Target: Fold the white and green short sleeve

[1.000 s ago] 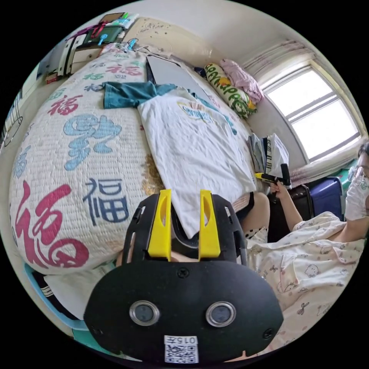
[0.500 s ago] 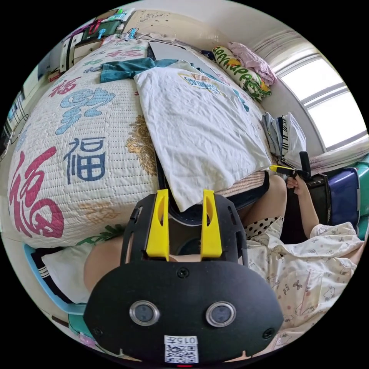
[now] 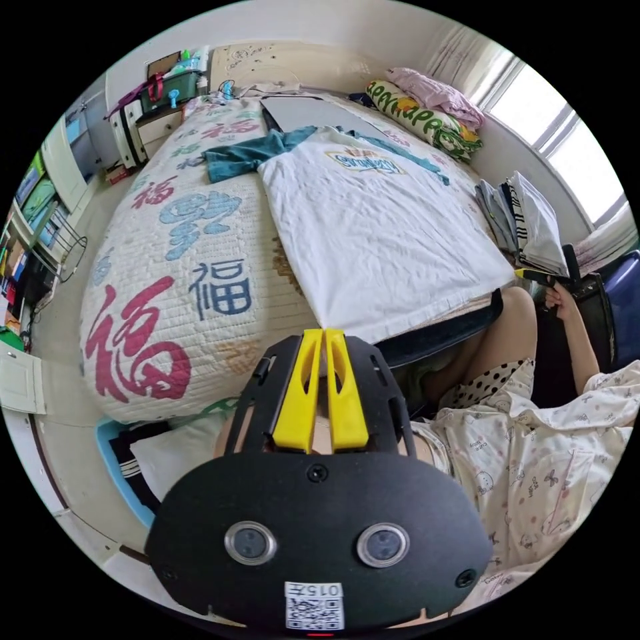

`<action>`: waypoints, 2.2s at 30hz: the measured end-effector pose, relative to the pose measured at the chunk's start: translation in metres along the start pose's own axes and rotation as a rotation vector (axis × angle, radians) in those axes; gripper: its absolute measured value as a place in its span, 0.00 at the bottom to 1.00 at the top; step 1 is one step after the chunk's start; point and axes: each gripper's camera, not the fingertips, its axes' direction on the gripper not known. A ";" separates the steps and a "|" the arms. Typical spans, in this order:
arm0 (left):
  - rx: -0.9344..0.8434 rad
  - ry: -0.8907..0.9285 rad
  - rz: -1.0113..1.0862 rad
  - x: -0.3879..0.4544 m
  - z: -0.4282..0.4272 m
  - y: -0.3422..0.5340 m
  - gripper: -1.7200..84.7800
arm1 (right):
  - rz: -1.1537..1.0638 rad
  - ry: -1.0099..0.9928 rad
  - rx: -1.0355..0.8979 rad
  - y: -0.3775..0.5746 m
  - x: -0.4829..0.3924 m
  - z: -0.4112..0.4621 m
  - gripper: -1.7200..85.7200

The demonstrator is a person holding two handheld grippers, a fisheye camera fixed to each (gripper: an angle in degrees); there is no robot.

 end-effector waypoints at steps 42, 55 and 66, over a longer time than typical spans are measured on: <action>0.159 -0.113 0.088 0.039 0.208 -0.539 0.01 | -0.180 0.470 0.119 -0.612 -0.217 0.284 0.01; 0.276 0.012 -0.119 -0.101 -0.033 -0.450 0.16 | -0.037 0.164 0.211 -0.608 -0.073 0.091 0.12; 0.201 0.051 -0.354 -0.162 -0.101 -0.297 0.18 | 0.160 0.015 0.154 -0.557 0.021 0.069 0.09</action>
